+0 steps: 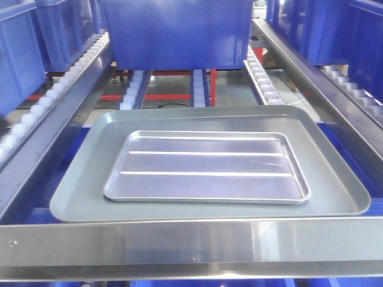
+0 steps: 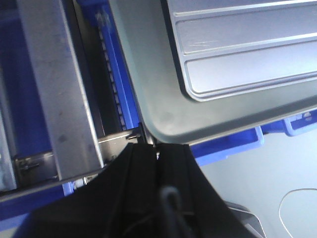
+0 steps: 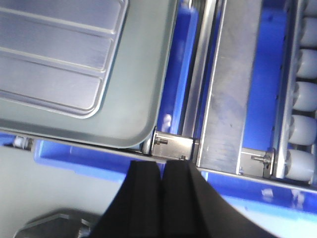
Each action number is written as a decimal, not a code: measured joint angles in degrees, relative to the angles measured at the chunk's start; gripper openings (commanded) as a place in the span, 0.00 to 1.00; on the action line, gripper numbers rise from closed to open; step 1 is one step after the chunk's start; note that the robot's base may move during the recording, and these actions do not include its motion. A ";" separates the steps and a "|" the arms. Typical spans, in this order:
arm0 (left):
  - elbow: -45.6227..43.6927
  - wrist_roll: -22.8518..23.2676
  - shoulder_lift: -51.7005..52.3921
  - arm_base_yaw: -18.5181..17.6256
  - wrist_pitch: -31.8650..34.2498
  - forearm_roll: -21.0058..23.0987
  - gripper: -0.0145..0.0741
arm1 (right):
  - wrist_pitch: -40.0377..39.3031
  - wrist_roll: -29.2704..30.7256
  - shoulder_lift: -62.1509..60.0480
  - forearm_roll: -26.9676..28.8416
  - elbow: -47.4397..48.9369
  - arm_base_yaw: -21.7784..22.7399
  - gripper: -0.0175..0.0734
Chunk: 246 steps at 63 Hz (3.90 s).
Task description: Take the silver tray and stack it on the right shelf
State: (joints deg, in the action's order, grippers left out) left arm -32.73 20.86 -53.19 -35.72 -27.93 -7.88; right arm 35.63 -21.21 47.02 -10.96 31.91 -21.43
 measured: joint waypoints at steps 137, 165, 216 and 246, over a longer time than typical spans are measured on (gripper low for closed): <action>34.36 -14.21 53.90 30.88 26.56 6.43 0.06 | 0.10 2.55 -36.98 -0.72 -3.83 0.00 0.25; 34.48 -14.32 53.90 31.24 27.12 6.65 0.06 | 0.10 2.55 -36.98 -0.72 -3.83 0.00 0.25; 34.48 -14.42 53.90 31.24 27.12 6.65 0.06 | -11.34 17.82 -39.27 8.10 -12.88 16.31 0.25; 34.48 -14.42 53.90 31.24 27.23 6.65 0.06 | -28.14 19.35 -47.58 14.49 -33.59 23.93 0.25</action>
State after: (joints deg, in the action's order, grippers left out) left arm 1.75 6.44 0.71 -4.48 -0.70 -1.23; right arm 7.48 -1.86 -0.55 3.53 -1.69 2.50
